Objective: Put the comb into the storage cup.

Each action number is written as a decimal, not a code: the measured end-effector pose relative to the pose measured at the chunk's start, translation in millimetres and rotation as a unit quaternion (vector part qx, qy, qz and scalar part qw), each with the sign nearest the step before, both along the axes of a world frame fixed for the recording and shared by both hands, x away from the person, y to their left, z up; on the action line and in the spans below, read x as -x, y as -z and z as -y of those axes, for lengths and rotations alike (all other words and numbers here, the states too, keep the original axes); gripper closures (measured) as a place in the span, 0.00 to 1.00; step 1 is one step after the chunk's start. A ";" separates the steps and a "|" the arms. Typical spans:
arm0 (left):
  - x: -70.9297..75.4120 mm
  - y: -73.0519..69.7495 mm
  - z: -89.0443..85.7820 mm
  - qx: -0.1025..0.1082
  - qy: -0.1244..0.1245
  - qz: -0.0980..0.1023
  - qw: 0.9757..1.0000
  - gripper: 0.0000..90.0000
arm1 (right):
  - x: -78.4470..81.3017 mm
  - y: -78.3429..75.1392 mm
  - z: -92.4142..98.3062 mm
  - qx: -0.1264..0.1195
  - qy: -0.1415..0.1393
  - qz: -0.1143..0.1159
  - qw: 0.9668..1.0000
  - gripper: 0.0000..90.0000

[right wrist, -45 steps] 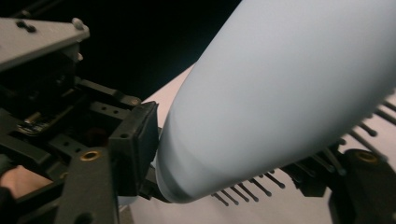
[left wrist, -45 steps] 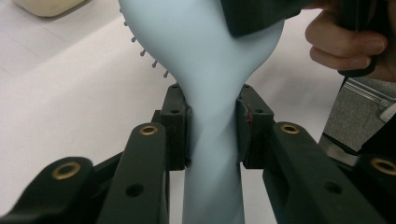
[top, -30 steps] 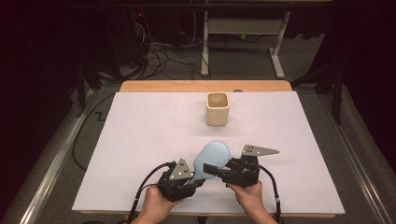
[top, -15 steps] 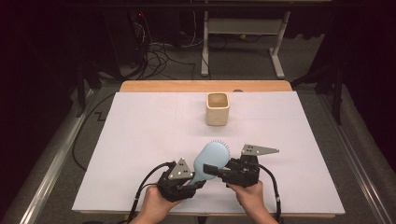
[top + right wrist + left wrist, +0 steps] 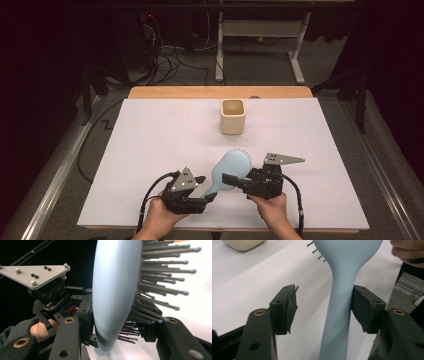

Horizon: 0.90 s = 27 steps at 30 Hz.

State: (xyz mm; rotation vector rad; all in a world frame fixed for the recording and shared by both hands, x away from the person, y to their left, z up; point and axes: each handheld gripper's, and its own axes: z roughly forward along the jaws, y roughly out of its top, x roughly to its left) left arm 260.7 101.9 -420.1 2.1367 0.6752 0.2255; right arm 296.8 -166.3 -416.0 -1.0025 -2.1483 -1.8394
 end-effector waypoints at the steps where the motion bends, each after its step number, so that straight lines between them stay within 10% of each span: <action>1: 0.6 -0.1 -0.9 0.003 0.001 0.003 1.000 0.43 | 0.2 -1.4 0.4 0.004 0.000 0.003 1.000 0.61; 27: -4.9 -8.8 -50.0 0.012 -0.091 0.039 0.995 0.34 | -6.1 -11.1 28.0 0.029 0.024 -0.009 0.999 0.61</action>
